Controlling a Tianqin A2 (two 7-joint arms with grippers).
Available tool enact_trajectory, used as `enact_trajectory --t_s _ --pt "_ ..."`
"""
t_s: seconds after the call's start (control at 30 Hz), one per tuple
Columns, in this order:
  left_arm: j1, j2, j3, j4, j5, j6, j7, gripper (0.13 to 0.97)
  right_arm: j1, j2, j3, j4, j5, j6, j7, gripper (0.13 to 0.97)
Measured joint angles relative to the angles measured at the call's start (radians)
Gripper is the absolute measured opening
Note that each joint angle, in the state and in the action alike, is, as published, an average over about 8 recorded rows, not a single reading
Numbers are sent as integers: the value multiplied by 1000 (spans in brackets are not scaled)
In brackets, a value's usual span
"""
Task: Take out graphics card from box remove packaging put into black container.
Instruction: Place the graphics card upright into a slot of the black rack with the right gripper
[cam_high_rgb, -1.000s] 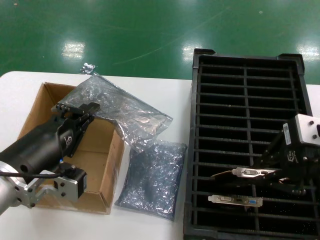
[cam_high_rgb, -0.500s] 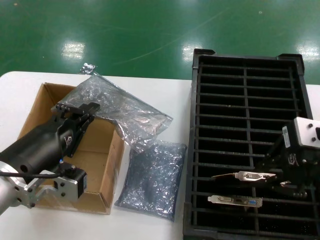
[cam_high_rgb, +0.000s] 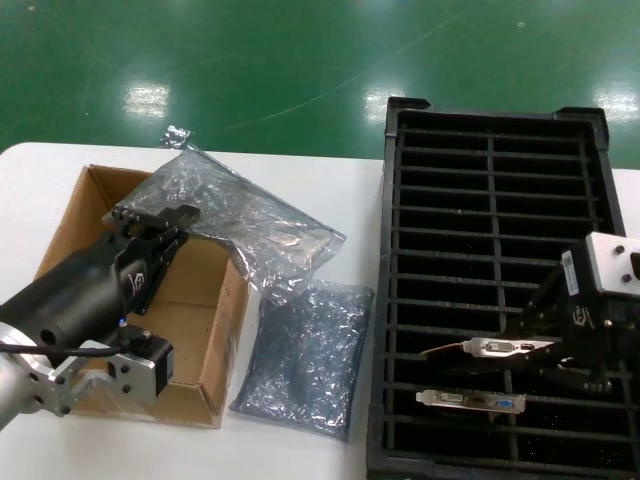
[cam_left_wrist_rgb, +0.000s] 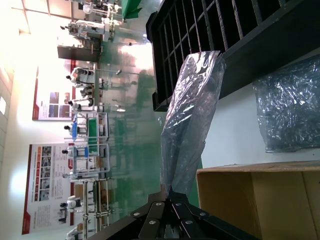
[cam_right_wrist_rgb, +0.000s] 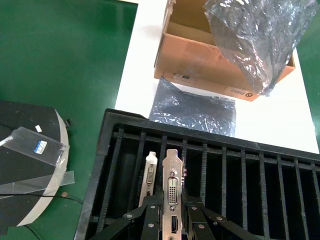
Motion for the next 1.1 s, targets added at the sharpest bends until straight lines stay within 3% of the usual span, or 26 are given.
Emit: enact_trajectory --t_s 0.5,1.1 --pt "0 0 0 0 0 0 0 138 -23 27 -1 32 23 0 5 191" --pt "0 0 0 0 0 0 0 138 -13 -16 -8 -41 -23 0 -25 191"
